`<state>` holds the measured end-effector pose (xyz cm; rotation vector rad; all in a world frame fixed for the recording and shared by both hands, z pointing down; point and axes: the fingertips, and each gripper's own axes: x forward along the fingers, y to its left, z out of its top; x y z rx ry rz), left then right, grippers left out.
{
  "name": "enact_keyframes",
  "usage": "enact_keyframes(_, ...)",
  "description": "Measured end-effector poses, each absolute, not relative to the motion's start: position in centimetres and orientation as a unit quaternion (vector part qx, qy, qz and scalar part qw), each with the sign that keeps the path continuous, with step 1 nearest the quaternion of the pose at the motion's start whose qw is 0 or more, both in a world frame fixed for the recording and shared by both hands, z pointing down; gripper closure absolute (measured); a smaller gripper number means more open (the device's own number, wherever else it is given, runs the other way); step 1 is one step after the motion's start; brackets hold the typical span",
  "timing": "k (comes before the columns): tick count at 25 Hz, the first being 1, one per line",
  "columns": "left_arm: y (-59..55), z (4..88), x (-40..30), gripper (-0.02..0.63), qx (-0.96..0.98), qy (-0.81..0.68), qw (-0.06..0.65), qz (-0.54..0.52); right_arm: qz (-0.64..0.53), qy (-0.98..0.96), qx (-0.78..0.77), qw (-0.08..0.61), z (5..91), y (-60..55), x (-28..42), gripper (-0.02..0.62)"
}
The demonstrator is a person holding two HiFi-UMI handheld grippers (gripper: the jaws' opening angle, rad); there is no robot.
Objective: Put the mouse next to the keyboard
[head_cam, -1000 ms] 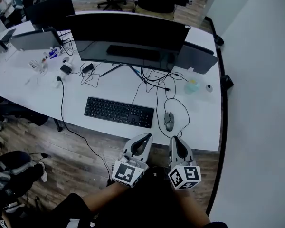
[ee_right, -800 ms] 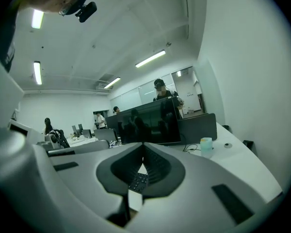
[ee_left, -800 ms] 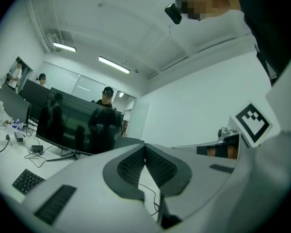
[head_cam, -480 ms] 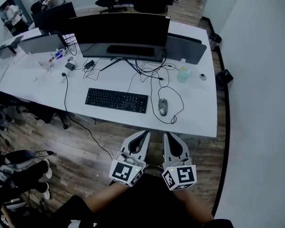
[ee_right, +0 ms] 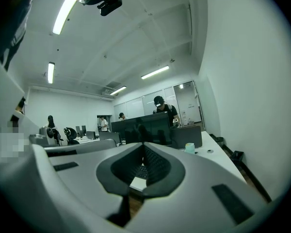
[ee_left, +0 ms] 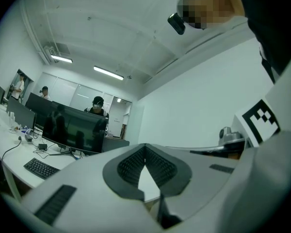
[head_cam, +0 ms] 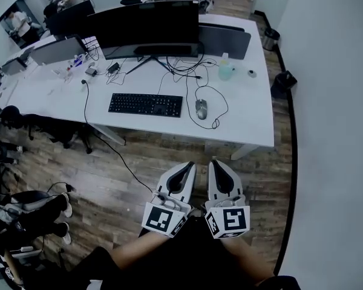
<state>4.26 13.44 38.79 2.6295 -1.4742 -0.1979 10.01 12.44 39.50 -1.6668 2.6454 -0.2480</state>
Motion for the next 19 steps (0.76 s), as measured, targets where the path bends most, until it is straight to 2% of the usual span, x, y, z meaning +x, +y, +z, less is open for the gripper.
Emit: enact_keyframes(19,18.4,39.7,7.9,0.603,0.879,-0.469,0.058,-0.054,-0.079,0.842,-0.534,0.000,40.2,17.6,12.6,0.577)
